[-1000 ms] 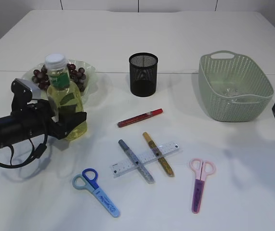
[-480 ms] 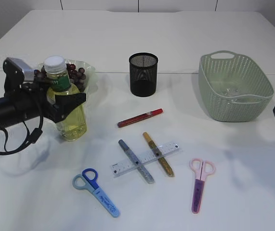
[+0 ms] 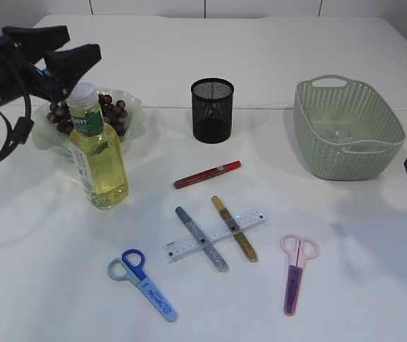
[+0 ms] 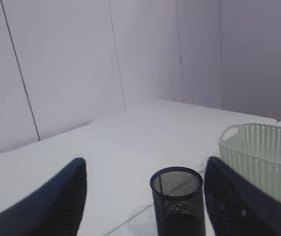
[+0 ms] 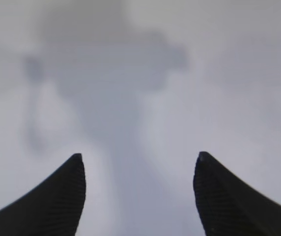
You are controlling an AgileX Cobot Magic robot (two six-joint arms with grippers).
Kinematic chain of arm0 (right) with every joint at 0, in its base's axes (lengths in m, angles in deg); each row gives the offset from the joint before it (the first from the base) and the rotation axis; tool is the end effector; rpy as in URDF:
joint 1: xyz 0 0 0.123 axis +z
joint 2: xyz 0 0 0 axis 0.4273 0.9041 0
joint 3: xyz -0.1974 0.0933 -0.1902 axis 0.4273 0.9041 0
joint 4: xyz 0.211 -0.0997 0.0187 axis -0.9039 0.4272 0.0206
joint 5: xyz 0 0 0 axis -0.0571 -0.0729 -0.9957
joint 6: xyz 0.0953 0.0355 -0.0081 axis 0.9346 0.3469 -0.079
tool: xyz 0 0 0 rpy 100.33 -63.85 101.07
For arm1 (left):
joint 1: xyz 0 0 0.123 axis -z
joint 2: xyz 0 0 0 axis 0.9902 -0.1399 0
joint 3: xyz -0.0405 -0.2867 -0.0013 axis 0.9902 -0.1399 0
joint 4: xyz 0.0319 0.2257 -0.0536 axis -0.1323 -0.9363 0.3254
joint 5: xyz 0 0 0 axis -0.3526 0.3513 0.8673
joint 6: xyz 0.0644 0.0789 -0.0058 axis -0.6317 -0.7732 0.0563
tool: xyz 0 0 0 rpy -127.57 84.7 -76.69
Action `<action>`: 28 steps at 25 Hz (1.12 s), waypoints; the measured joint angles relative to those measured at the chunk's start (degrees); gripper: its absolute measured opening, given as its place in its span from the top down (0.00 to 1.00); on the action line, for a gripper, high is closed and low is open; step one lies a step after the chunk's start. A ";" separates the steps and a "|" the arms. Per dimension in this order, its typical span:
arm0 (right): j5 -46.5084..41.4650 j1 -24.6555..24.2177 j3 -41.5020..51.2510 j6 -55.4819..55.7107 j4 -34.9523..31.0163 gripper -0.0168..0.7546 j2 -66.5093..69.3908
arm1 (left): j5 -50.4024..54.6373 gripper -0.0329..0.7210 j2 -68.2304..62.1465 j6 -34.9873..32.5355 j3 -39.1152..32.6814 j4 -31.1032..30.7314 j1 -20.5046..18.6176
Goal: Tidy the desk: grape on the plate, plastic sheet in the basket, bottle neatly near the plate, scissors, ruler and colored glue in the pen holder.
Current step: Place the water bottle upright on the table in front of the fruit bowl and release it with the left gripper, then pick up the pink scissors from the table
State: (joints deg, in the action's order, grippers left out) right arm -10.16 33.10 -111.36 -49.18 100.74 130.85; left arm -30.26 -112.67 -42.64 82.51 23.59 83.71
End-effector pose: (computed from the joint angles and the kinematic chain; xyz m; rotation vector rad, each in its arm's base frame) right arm 0.2508 0.0110 0.2561 0.0645 2.8462 -0.2720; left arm 0.3581 -0.0738 0.2408 0.5640 1.3708 -0.4999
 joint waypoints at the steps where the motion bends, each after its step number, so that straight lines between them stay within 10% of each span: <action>1: 0.00 0.00 0.00 0.00 0.00 0.29 0.00 | 1.22 0.24 1.46 0.31 0.00 0.26 0.00; 17: -0.43 0.00 0.00 0.00 -0.47 0.29 0.00 | 49.97 0.62 17.34 6.19 -0.33 8.74 0.00; 28: -2.10 0.00 0.00 -2.79 -0.61 0.29 0.00 | 86.60 0.56 27.25 5.46 -0.33 16.08 0.00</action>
State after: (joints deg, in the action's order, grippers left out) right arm -12.27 33.10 -111.36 -51.97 100.14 130.85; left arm 56.34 -85.43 -37.18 82.18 39.67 83.71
